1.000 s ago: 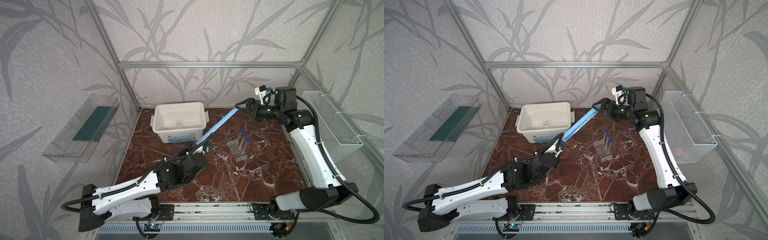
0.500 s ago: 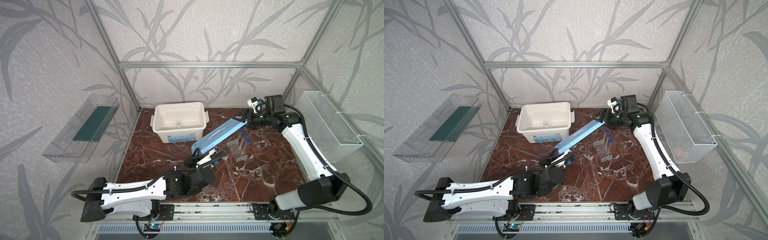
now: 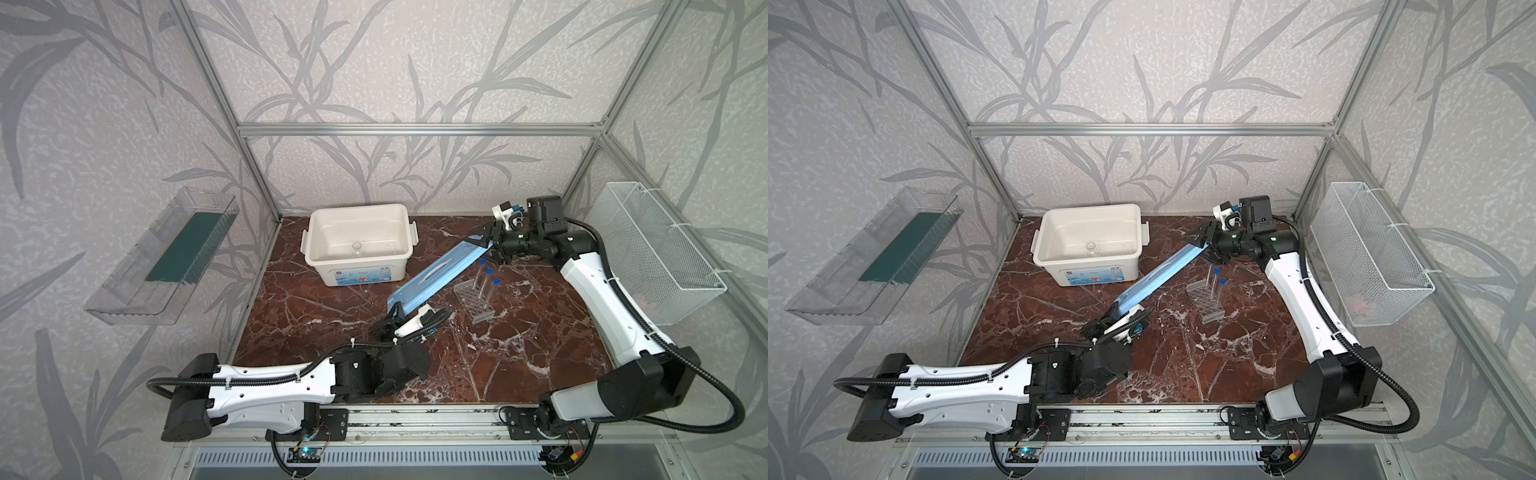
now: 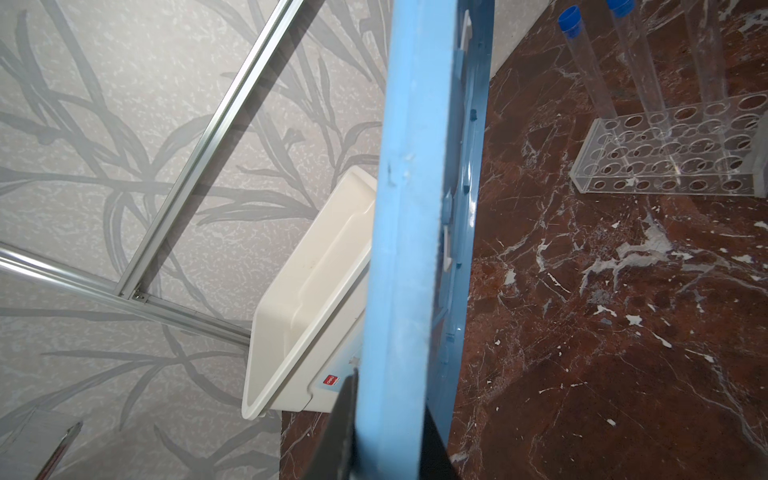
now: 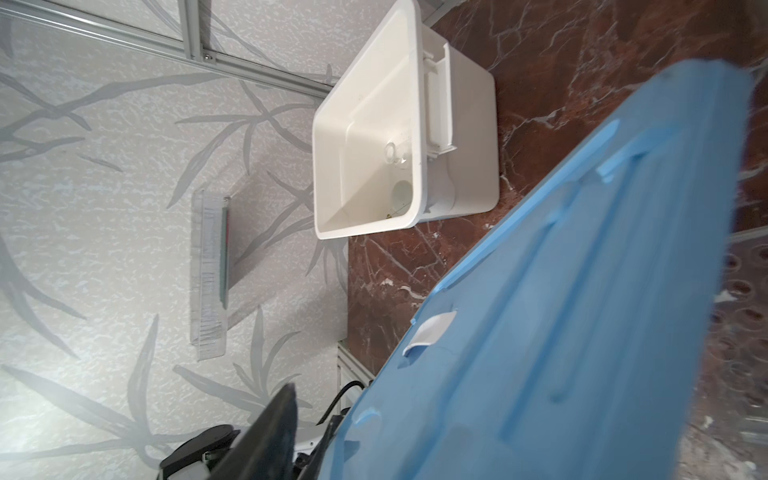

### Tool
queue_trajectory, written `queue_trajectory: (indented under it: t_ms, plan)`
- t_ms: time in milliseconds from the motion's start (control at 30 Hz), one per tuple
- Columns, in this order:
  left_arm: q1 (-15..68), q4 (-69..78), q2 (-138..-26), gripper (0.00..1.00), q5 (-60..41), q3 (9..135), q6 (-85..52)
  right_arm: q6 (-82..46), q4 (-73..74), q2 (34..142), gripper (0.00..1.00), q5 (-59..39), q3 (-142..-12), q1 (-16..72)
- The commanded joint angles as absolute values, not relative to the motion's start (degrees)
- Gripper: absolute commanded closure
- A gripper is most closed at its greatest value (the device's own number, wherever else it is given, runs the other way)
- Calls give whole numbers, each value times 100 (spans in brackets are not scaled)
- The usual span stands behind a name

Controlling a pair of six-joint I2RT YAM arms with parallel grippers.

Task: Organize the chemistry lab equipment
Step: 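Swing the upright lid toward the white bin with both grippers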

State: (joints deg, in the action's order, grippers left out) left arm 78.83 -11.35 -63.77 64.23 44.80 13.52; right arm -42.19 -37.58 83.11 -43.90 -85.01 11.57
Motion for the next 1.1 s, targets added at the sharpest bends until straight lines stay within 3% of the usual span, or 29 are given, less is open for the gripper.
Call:
queue_trajectory:
  t_ms: [0, 167, 233, 367, 467, 600, 833, 933, 1067]
  plan:
    - [7919, -511, -6281, 100, 7127, 4348, 1357, -3757, -3956, 8225, 16, -4120, -8723, 1112]
    - [7919, -396, -6026, 100, 7319, 4125, 1595, -3742, -4021, 8270, 14, -4223, -8714, 1011]
    - [7928, -450, -5932, 100, 7283, 4083, 1626, -3784, -3984, 8295, 19, -4291, -8686, 1020]
    - [7949, -518, -5797, 99, 7104, 4061, 1626, -3866, -3884, 8321, 39, -4386, -8648, 1044]
    - [7998, -454, -5773, 96, 7037, 4044, 1687, -3911, -3837, 8383, 41, -4455, -8671, 1102]
    - [8016, -349, -5802, 93, 6975, 4025, 1731, -3847, -3906, 8481, 52, -4456, -8756, 1208]
    - [8058, -457, -5728, 76, 6635, 3990, 1516, -4028, -3589, 8431, 72, -4429, -8636, 1213]
    - [8111, -684, -5736, 69, 6228, 4031, 1116, -4061, -3540, 8388, 73, -4407, -8644, 1213]
    - [8130, -722, -5737, 68, 5874, 4010, 734, -4037, -3582, 8189, 74, -4308, -8531, 1189]
